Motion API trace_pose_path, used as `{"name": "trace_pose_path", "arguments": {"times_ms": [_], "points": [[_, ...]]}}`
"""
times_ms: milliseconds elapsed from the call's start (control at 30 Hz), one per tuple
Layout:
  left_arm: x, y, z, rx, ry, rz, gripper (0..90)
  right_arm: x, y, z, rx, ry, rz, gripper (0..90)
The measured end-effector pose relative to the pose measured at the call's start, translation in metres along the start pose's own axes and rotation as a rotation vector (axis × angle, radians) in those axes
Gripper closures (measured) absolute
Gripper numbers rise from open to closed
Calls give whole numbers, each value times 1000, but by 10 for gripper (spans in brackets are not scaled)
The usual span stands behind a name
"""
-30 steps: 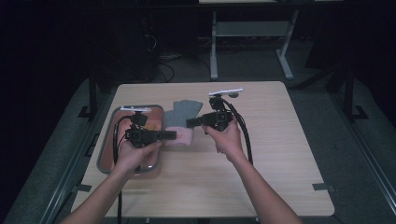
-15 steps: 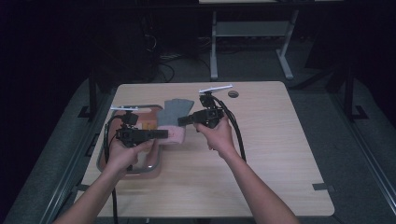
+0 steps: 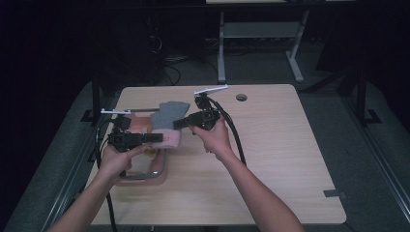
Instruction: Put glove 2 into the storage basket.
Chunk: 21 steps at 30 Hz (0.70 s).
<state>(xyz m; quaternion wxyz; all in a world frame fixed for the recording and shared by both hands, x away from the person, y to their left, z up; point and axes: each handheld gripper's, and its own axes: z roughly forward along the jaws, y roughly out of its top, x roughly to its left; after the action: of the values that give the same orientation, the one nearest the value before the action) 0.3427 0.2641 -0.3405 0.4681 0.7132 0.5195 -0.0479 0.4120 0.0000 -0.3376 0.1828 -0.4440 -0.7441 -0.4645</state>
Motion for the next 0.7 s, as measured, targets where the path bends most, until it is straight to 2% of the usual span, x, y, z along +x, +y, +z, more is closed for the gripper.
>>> {"name": "trace_pose_path", "arguments": {"times_ms": [333,700], "points": [[10,-1,-14,-1,13,-11,627,9,5,14,7,12,-16,780],[20,-3,-26,-5,36,-23,632,12,8,30,15,28,-10,780]]}}
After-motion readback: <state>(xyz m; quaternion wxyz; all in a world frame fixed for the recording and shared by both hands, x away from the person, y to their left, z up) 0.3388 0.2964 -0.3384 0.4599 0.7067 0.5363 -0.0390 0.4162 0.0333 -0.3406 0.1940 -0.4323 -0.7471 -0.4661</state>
